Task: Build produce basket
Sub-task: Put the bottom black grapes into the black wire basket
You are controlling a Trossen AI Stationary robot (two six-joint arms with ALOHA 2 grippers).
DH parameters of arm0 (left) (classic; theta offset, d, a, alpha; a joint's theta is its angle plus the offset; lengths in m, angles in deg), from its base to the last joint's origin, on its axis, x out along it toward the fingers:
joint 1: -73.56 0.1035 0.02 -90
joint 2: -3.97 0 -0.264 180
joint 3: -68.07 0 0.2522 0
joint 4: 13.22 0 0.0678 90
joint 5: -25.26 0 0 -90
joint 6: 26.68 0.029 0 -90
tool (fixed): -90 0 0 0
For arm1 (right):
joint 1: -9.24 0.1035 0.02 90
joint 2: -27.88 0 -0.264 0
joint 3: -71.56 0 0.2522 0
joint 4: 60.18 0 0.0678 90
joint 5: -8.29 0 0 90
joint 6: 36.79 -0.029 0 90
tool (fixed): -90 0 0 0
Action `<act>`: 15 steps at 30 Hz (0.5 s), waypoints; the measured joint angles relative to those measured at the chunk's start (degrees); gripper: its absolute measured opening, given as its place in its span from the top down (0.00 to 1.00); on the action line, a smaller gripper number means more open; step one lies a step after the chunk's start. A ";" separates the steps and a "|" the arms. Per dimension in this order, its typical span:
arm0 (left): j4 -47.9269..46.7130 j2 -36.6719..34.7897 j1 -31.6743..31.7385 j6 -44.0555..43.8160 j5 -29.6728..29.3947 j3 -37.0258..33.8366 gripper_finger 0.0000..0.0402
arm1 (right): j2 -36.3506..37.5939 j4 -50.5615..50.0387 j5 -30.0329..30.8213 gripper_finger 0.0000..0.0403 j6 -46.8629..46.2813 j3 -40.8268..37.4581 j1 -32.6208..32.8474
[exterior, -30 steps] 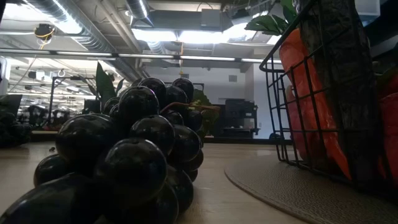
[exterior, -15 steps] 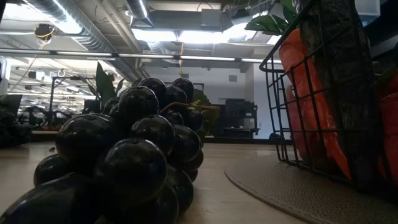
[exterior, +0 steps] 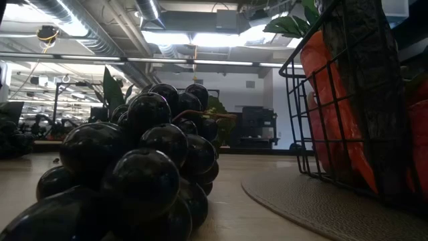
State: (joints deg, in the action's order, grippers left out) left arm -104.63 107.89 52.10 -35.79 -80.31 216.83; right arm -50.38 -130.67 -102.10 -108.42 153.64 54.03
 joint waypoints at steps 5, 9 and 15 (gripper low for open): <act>-1.21 0.00 0.00 -4.33 -0.02 0.02 0.83 | 0.02 0.36 -4.85 0.83 0.32 0.00 0.02; -4.11 0.00 -0.02 -12.05 0.00 0.04 0.83 | 0.02 0.51 -4.84 0.83 1.33 0.00 0.02; -8.46 0.00 -0.02 -23.66 -0.61 0.04 0.83 | 0.28 1.84 -4.75 0.83 1.80 0.00 0.02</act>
State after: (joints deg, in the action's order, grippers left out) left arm -113.09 107.89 52.09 -59.46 -80.92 216.87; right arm -50.10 -128.83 -106.86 -106.62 153.64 54.05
